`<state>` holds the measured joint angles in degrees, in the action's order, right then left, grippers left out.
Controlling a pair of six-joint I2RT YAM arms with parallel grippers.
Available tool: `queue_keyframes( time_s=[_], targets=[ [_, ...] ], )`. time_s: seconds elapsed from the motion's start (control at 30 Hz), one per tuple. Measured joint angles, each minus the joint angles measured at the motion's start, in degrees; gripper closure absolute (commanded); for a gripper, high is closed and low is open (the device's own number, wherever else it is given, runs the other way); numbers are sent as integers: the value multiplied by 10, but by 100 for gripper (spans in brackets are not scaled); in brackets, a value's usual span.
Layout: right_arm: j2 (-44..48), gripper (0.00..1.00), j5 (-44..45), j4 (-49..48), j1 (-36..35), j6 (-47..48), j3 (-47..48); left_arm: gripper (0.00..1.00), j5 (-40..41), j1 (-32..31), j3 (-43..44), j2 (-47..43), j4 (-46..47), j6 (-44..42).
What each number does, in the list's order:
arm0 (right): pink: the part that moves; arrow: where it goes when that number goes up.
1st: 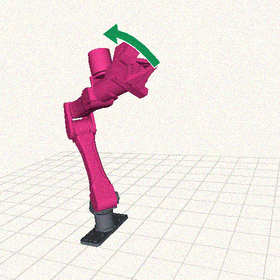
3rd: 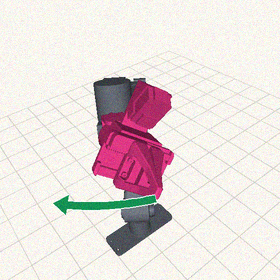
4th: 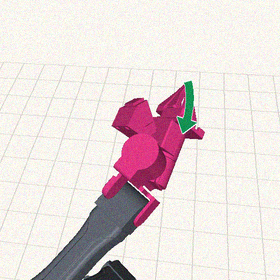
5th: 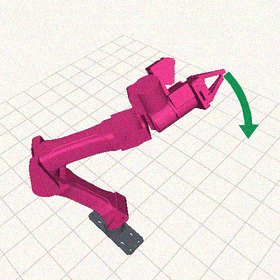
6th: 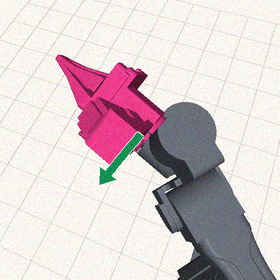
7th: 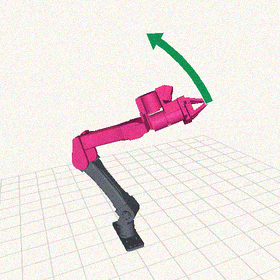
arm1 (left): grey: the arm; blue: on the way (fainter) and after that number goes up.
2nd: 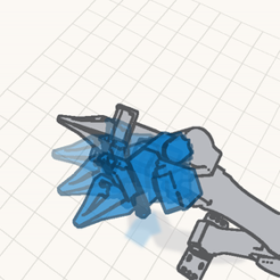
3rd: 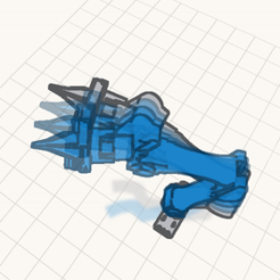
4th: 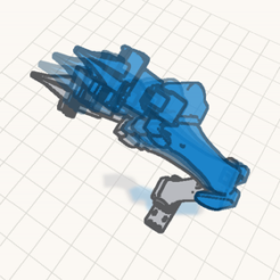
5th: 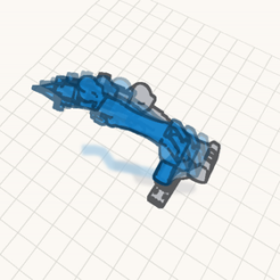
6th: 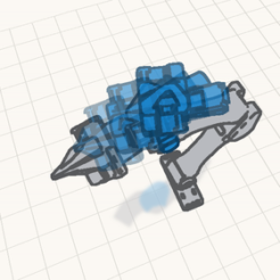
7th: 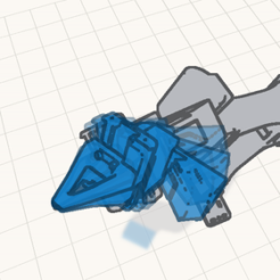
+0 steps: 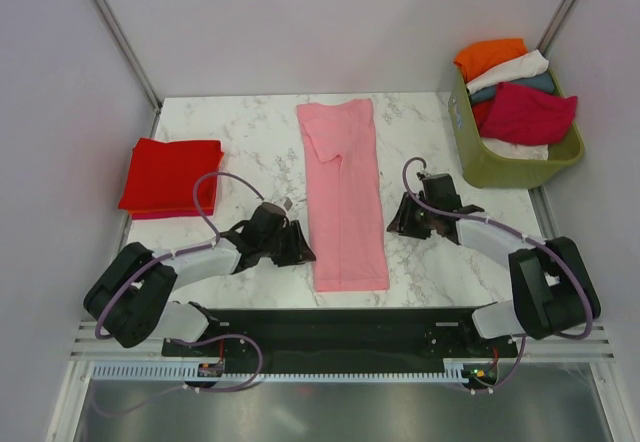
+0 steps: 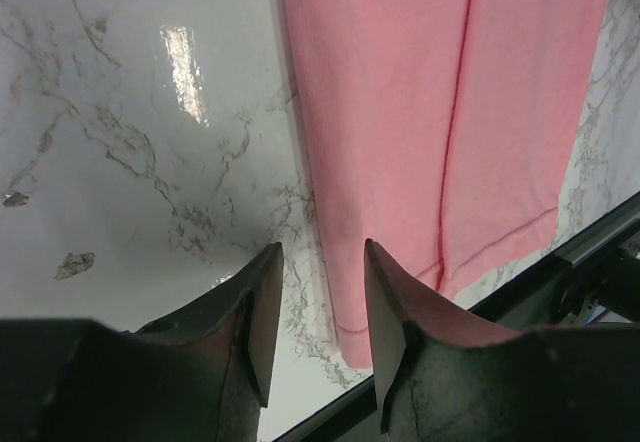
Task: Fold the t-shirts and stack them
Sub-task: Fold the tshirt
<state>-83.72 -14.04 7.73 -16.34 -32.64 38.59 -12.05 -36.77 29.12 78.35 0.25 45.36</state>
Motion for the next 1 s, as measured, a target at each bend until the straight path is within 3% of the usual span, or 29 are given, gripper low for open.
queue_keyframes(
  time_s=[0.23, 0.53, 0.73, 1.0],
  targets=[
    [92, 53, -16, 53, -24, 25, -42, 59, -3, -14, -12, 1, 17, 14],
    [118, 54, -11, 114, -97, 27, -55, 60, -6, -38, -37, -16, 37, 34],
    [119, 58, 2, 131, -117, 27, -56, 65, -6, -49, -48, -26, 33, 42],
    [119, 54, 14, 145, -152, 23, -66, 57, -10, -56, -54, -37, 33, 52]
  ],
)
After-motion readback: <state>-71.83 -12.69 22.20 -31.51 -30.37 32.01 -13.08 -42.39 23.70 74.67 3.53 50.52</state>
